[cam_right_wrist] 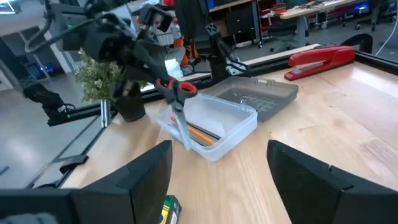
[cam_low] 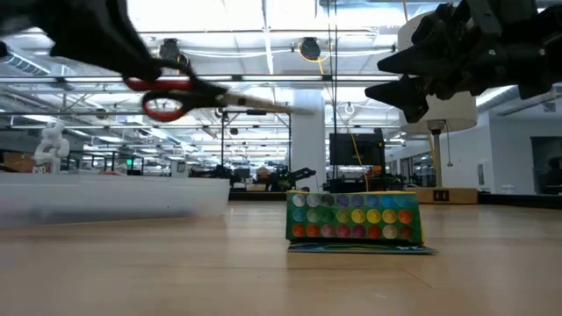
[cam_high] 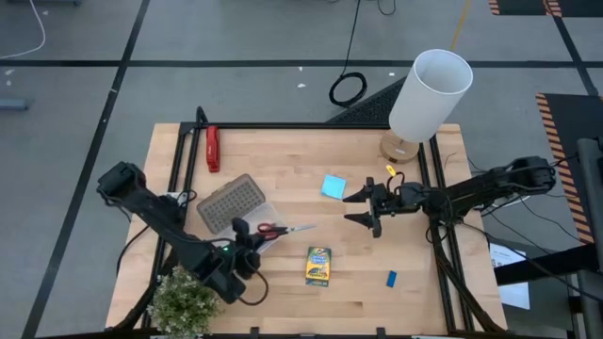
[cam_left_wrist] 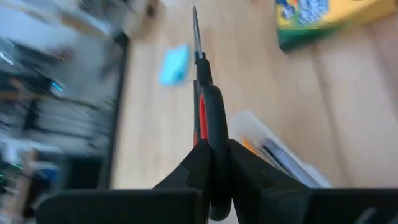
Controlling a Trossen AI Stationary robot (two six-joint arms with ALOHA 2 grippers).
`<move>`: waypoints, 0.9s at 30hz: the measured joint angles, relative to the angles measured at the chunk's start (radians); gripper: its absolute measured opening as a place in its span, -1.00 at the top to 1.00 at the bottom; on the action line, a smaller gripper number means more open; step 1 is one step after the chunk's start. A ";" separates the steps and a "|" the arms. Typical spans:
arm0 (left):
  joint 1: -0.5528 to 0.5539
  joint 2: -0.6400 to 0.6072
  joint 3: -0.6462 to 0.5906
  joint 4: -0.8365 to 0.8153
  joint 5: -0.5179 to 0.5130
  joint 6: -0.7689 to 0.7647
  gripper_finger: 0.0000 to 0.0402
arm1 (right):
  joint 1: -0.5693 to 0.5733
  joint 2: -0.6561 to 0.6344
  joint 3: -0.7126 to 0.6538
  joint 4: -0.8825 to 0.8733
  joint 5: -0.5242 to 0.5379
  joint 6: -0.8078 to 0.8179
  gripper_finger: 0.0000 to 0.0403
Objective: Pack school essentials
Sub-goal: Put the black scissors into the supply box
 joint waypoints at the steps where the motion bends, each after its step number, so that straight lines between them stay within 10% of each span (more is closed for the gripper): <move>1: -0.001 0.000 0.019 -0.061 0.037 -0.058 0.81 | 0.000 -0.002 0.000 -0.002 0.000 0.000 -0.26; 13: -0.079 0.001 0.119 -0.533 0.286 -0.551 0.83 | 0.000 -0.006 0.000 -0.022 0.000 0.000 -0.26; 27: -0.038 0.001 0.118 -0.616 0.382 -0.833 0.83 | 0.000 -0.006 0.000 -0.023 0.001 -0.001 -0.26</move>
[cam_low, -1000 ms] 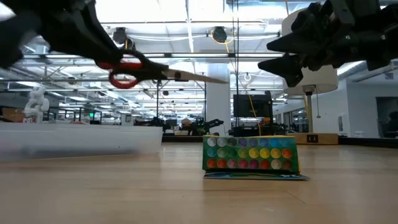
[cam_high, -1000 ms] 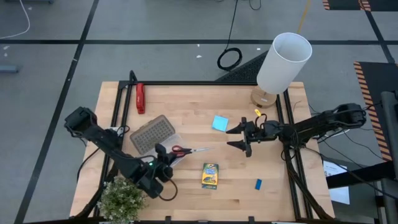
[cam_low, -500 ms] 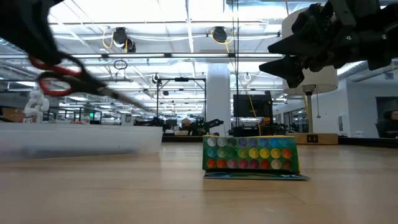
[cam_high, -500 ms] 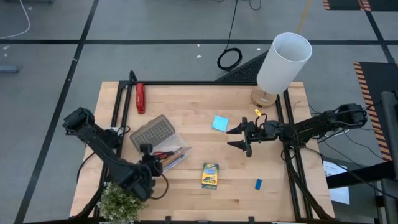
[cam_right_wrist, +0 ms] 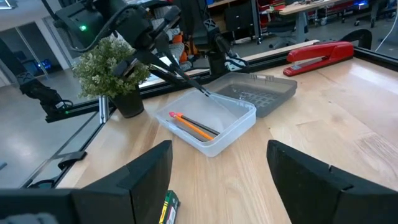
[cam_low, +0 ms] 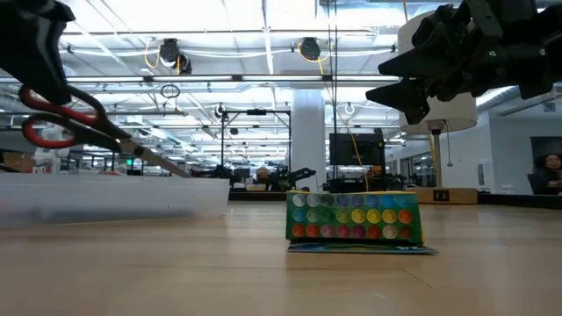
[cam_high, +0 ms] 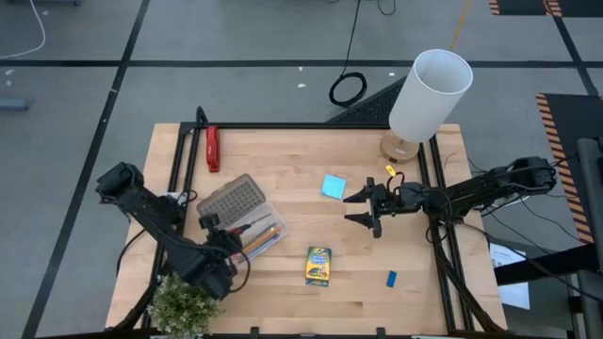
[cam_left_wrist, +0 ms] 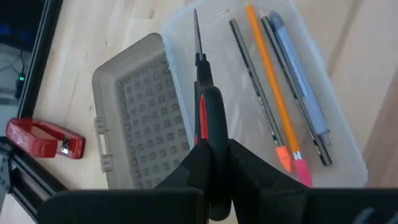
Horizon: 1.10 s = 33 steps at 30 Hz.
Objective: Pack school essentials
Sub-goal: Put the black scissors into the supply box
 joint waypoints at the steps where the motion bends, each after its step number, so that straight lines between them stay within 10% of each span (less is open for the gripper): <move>1: 0.012 0.000 -0.003 0.001 0.000 -0.002 0.83 | 0.000 0.000 0.000 0.000 0.000 0.000 -0.26; 21: 0.103 0.043 -0.039 0.083 0.043 -0.015 0.78 | 0.000 0.000 0.000 0.000 0.000 0.000 -0.26; 33: 0.133 0.047 -0.084 0.155 0.049 -0.008 0.35 | 0.000 0.000 -0.001 0.000 -0.003 0.001 -0.26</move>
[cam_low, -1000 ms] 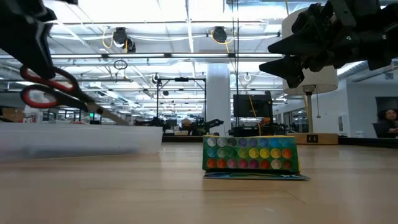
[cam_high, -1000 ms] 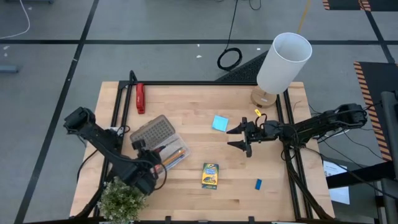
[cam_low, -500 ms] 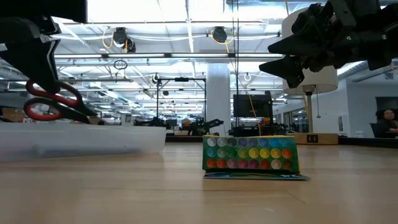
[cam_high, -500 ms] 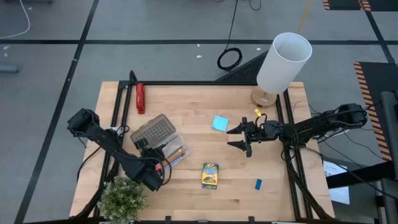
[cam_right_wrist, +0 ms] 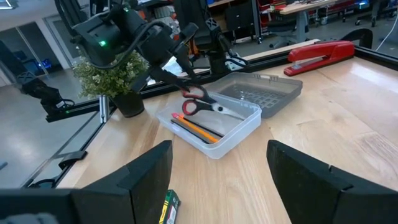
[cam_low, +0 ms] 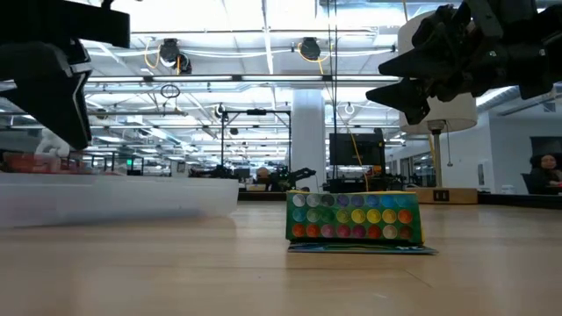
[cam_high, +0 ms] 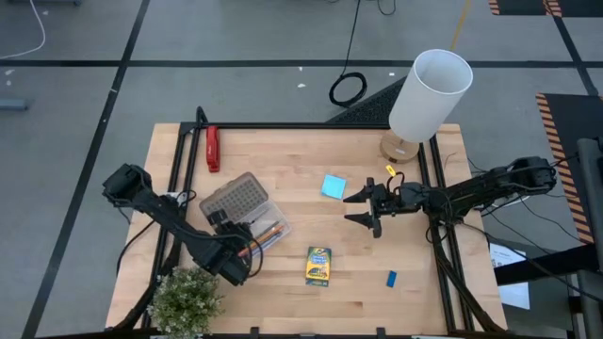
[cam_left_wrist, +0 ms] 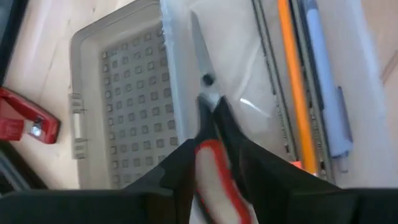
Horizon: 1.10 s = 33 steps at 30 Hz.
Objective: Pack school essentials
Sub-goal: Put the black scissors into the supply box
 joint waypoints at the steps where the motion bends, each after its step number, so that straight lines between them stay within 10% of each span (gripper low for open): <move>1: 0.003 0.000 0.000 0.010 0.001 0.000 0.33 | 0.000 0.000 0.000 0.000 0.000 0.000 -0.26; 16: 0.009 0.000 -0.009 -0.093 0.089 -0.116 0.51 | 0.000 0.000 0.000 -0.015 -0.001 0.012 -0.26; 33: 0.081 0.000 -0.180 0.192 0.129 -0.005 0.91 | 0.000 0.000 0.000 -0.016 -0.001 0.011 -0.26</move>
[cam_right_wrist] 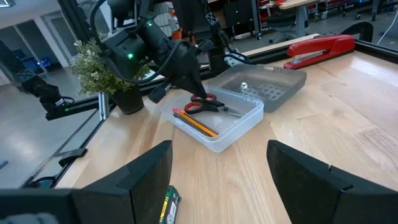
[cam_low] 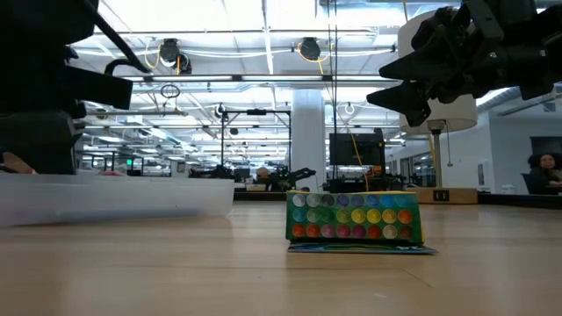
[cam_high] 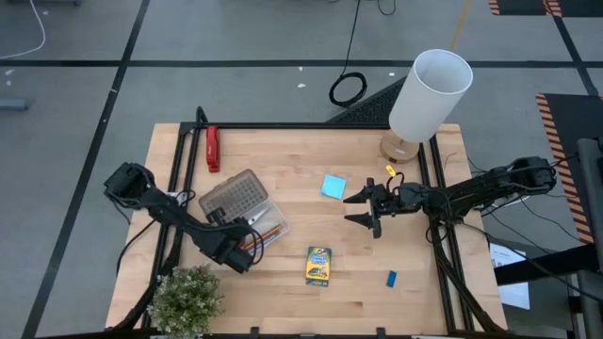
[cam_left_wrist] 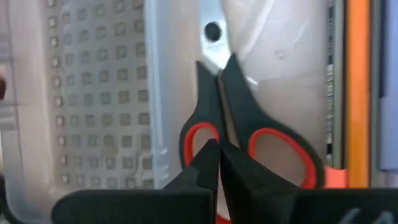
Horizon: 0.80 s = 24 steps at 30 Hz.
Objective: Pack school essentials
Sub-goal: Put the black scissors into the supply box, then put the blue eraser into the supply box
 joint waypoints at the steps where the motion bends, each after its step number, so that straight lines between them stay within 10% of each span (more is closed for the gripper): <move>1: 0.003 0.000 0.000 0.007 0.002 0.012 0.90 | 0.000 0.000 0.000 0.000 0.000 0.000 -0.26; 24: -0.066 -0.102 0.128 0.125 -0.307 0.184 0.87 | 0.039 0.000 0.058 -0.241 0.119 0.013 -0.26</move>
